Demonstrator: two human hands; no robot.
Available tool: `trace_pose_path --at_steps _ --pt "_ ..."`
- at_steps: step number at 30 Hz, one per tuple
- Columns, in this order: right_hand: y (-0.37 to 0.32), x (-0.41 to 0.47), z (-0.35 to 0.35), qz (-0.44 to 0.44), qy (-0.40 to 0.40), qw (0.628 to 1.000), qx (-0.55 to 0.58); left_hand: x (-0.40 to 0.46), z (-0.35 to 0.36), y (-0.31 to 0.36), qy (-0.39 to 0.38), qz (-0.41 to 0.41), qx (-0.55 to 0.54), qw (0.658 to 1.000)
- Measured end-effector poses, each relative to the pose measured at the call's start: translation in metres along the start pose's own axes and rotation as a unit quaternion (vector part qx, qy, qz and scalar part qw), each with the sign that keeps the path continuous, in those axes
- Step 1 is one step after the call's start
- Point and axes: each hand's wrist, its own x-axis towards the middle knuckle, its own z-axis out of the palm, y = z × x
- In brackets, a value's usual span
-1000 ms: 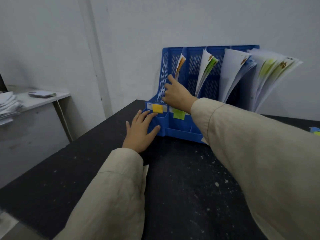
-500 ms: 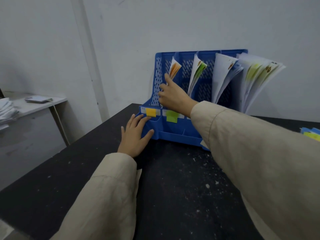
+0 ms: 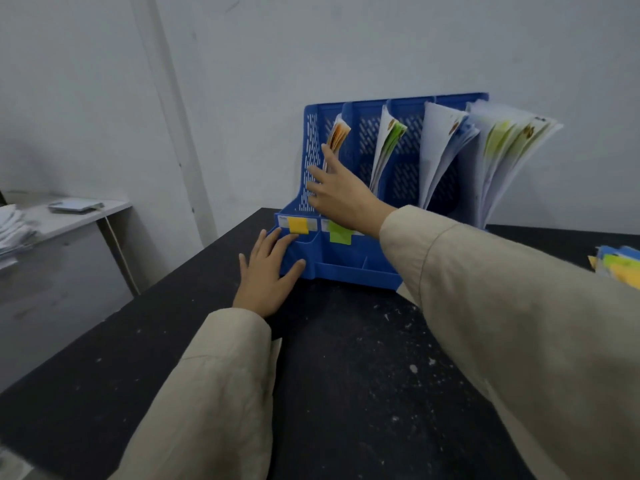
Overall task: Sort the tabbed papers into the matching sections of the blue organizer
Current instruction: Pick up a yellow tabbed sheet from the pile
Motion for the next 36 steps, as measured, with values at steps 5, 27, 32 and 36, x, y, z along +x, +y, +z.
trace_pose_path --at_steps 5,27,32,36 --pt "0.009 -0.039 -0.015 0.017 0.074 0.992 0.098 -0.004 -0.007 0.016 0.011 0.033 0.032 0.999" --pt "0.047 -0.398 0.024 0.496 -0.223 0.744 0.388 -0.075 0.116 0.276 -0.229 0.368 -0.030 0.901" --pt "0.062 -0.460 0.048 0.624 -0.350 0.606 0.347 -0.091 0.136 0.289 -0.259 0.379 -0.037 0.888" --pt "0.066 -0.491 0.054 0.688 -0.419 0.491 0.332 -0.098 0.141 0.284 -0.303 0.351 -0.016 0.886"
